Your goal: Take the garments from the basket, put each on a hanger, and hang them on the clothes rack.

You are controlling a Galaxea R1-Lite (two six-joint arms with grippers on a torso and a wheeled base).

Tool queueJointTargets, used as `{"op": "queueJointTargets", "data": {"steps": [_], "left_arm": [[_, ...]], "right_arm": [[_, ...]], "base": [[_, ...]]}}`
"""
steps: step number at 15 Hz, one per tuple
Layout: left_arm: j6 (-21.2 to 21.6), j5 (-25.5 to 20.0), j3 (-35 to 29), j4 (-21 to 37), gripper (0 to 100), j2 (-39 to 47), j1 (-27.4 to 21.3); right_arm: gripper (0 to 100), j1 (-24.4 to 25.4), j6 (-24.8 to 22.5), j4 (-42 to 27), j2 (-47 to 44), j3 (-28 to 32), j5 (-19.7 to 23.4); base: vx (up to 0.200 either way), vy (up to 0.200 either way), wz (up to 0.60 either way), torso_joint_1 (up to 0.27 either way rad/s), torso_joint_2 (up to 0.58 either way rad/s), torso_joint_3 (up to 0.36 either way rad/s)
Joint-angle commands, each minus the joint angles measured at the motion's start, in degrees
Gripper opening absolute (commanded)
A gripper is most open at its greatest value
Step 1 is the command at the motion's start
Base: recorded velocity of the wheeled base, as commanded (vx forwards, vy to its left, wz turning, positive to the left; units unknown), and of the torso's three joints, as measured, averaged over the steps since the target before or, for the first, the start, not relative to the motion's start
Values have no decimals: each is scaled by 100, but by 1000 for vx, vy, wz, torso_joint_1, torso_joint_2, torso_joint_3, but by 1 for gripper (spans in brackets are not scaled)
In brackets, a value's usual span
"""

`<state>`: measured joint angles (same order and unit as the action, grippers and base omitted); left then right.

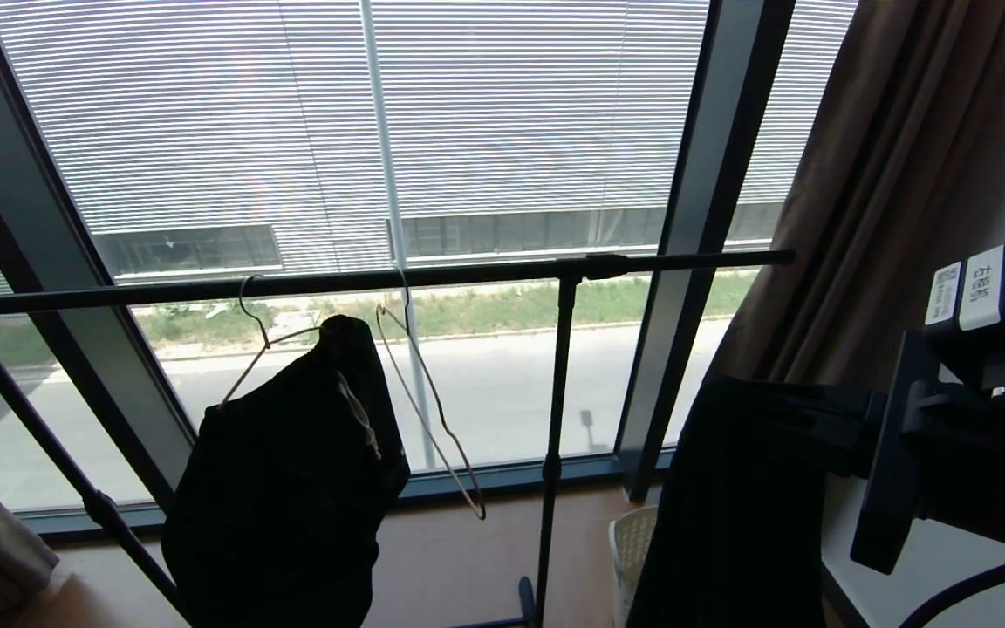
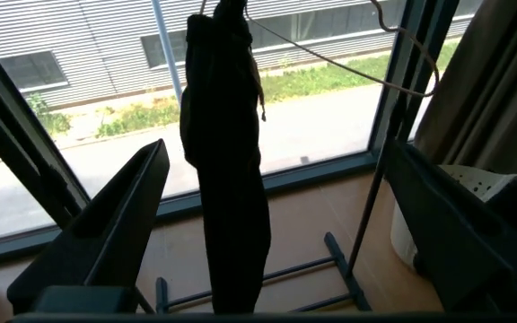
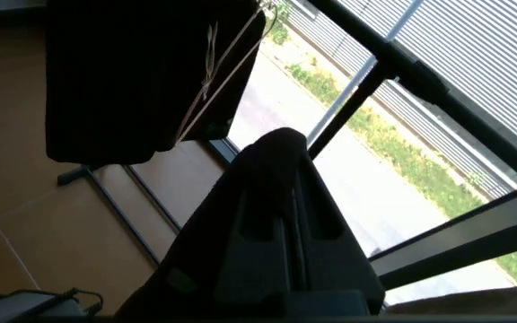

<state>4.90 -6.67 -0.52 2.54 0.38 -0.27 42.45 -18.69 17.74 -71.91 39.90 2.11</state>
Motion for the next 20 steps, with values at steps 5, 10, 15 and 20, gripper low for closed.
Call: {"op": "queueJointTargets", "data": {"steps": [5, 10, 15, 20], "left_arm": [[-15, 8, 0, 1, 100, 6, 0], [-15, 8, 0, 1, 100, 6, 0], [283, 8, -405, 318, 100, 525, 71], [-270, -555, -1635, 309, 100, 3135, -184]], "right_arm": [[0, -8, -12, 2, 2, -9, 0], [0, -131, -21, 2, -77, 35, -26], [0, -140, 67, -86, -429, 457, -2171], [0, -131, 507, -570, -693, 923, -2672]], "base": [[-200, 40, 0, 6, 6, 1], [0, 0, 0, 0, 0, 0], [0, 0, 0, 0, 0, 0], [0, 0, 0, 0, 0, 0]]}}
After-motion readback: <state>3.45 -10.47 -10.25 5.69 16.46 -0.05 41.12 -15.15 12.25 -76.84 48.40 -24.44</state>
